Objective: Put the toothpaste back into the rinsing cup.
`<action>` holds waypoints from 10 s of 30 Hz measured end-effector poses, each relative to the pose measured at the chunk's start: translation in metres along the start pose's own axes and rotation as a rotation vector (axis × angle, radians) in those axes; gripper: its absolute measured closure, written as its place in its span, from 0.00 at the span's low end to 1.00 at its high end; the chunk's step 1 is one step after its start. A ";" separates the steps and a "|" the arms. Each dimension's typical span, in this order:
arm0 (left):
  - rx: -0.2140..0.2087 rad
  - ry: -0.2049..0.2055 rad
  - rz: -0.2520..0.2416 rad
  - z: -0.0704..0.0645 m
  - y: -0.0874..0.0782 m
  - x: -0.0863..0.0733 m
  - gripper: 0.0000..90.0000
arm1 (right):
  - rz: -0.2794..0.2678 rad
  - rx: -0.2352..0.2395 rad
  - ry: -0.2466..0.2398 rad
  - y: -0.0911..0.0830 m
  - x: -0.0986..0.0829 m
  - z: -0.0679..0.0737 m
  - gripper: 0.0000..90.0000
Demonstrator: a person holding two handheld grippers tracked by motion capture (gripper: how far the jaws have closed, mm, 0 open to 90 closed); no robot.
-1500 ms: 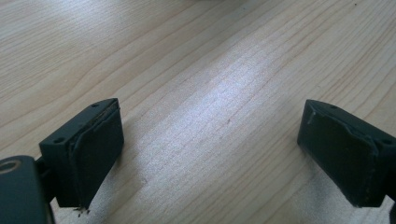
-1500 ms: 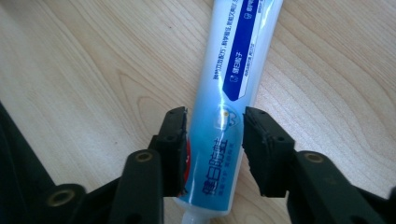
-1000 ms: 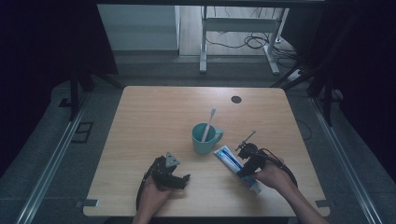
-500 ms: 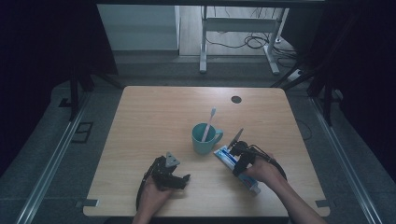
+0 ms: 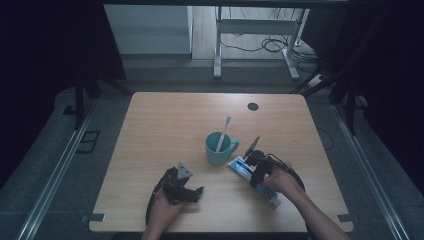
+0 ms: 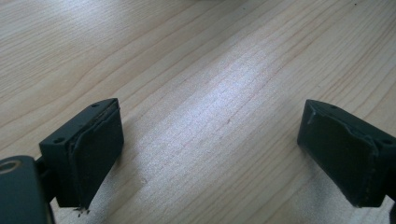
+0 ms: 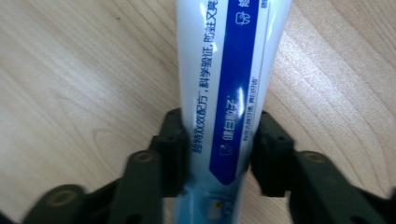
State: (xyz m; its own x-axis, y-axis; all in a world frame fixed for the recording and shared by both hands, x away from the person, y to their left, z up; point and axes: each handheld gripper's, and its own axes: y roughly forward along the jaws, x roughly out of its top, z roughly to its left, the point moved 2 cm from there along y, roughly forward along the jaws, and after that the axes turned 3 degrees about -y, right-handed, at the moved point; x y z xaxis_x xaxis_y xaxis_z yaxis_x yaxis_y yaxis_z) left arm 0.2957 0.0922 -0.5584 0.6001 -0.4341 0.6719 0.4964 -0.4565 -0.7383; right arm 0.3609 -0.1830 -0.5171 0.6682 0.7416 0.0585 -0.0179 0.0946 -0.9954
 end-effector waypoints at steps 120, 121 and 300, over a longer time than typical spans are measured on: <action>0.002 0.010 0.000 0.001 0.000 0.000 0.08 | -0.956 -0.042 -0.015 -0.113 0.038 -0.005 0.79; 0.002 0.009 0.000 0.001 0.000 0.000 0.08 | -0.960 -0.043 -0.013 -0.113 0.039 -0.004 0.79; -0.002 0.012 -0.001 0.000 0.000 0.000 0.08 | -0.938 -0.016 -0.145 -0.064 0.052 0.019 0.30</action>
State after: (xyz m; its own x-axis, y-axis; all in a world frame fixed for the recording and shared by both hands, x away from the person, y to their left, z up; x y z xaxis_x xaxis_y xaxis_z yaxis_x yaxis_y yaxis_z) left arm 0.2960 0.0923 -0.5583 0.5923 -0.4427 0.6731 0.4955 -0.4586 -0.7377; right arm 0.3824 -0.1380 -0.4488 0.3060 0.4435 0.8424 0.4896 0.6855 -0.5388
